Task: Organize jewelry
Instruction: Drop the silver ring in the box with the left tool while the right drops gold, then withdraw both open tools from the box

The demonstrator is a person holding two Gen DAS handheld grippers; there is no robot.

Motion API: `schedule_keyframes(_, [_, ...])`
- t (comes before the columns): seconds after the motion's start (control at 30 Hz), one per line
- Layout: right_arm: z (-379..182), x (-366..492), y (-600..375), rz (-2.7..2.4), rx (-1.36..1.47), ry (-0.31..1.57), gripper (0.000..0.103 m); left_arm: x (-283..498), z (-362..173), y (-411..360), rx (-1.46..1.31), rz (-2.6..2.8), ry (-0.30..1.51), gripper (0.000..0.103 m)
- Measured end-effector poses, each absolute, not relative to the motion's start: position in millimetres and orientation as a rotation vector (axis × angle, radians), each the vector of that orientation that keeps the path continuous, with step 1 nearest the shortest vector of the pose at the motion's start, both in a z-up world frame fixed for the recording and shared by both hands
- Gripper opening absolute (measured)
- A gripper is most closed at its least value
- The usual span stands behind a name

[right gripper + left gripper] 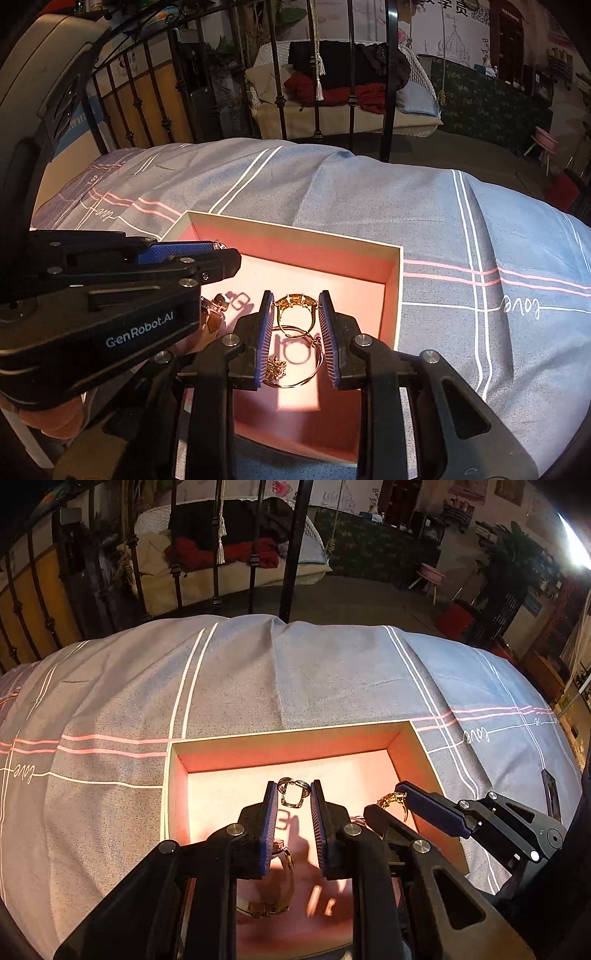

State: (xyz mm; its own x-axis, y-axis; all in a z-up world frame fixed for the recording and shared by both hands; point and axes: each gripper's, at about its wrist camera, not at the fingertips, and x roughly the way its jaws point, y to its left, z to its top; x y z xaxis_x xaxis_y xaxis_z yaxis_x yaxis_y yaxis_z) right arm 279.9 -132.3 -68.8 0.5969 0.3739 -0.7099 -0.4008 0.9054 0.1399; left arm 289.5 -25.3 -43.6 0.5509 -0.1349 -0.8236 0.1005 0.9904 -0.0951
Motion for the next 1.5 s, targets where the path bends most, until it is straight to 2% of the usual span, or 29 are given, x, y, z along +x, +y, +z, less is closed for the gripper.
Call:
schedule_keyframes(0.33, [-85,283,-121,0.471,-0.061,0.854,0.026,298,-63,-20,-0.029,-0.124,1.014,0.018])
schedule_keyframes(0.77, [-89,281,-120,0.485,-0.063,0.86,0.026,293,-62,-24,-0.001,-0.105,1.002,0.019])
schedule_keyframes(0.8, [-89,279,-121,0.488,-0.064,0.858,0.027,292,-61,-23,-0.001,-0.1,0.998,0.02])
schedule_keyframes(0.83, [-88,277,-122,0.494,-0.059,0.854,0.035,291,-60,-22,-0.005,-0.096,0.994,0.025])
schedule_keyframes(0.87, [-86,275,-123,0.495,-0.055,0.848,0.043,290,-59,-21,-0.009,-0.092,0.99,0.029])
schedule_keyframes(0.9, [-84,272,-124,0.49,-0.055,0.837,0.061,288,-57,-20,-0.015,-0.09,0.986,0.031])
schedule_keyframes(0.93, [-81,268,-126,0.485,-0.057,0.82,0.064,286,-55,-20,-0.021,-0.092,0.98,0.035])
schedule_keyframes(1.1, [-64,233,-137,0.476,-0.063,0.764,0.064,256,-40,-18,-0.019,-0.122,0.93,0.039])
schedule_keyframes(1.27, [-56,177,-162,0.456,-0.01,0.717,0.064,189,-27,-7,-0.04,-0.17,0.857,0.045])
schedule_keyframes(1.43, [-74,128,-179,0.455,0.037,0.725,0.064,121,-49,3,-0.066,-0.176,0.857,0.044])
schedule_keyframes(1.5, [-84,119,-181,0.46,0.052,0.742,0.064,103,-59,1,-0.043,-0.163,0.854,0.041])
